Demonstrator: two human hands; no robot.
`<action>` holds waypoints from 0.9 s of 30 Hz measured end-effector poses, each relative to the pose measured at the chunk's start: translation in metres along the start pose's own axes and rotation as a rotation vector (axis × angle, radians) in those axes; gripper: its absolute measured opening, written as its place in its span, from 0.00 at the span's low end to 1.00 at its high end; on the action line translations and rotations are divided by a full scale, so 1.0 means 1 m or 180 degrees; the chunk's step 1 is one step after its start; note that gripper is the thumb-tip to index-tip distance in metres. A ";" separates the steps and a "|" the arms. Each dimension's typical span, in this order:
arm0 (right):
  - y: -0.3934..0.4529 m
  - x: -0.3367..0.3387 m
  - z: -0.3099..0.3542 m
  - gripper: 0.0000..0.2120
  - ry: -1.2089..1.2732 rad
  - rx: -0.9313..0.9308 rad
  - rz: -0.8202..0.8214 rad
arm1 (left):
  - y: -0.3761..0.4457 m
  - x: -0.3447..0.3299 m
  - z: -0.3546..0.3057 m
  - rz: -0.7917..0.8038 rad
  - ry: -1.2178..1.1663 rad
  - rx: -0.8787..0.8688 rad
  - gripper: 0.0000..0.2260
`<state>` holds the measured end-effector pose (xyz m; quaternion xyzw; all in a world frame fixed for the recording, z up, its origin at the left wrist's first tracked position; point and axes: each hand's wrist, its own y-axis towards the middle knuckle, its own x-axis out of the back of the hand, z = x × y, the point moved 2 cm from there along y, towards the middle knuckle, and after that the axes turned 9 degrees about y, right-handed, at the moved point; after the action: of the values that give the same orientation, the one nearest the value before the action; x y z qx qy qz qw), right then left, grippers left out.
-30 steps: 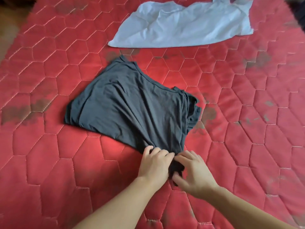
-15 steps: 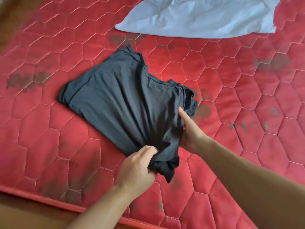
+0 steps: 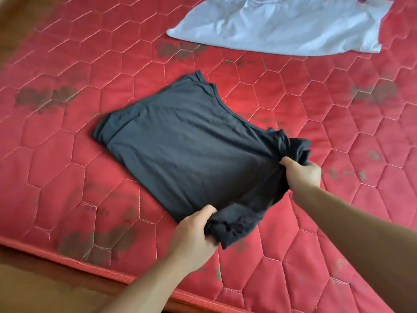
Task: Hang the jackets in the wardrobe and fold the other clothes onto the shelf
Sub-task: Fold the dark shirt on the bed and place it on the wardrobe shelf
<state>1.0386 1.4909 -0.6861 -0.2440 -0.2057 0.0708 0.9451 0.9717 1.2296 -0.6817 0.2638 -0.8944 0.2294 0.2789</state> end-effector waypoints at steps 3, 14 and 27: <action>-0.002 0.026 -0.002 0.07 -0.0301 0.0076 -0.0036 | 0.000 -0.002 -0.005 0.0200 -0.0201 0.0089 0.07; -0.014 -0.004 0.056 0.04 -0.0177 -0.0200 0.0530 | 0.034 0.057 0.006 -0.0686 -0.1462 0.1125 0.06; -0.006 -0.196 0.136 0.08 -0.0085 0.0323 0.0943 | 0.129 0.156 0.097 -0.1549 -0.2025 0.2003 0.15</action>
<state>0.8035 1.4990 -0.6442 -0.2227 -0.1761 0.2230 0.9326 0.7477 1.2190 -0.6901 0.5926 -0.7353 0.3244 -0.0548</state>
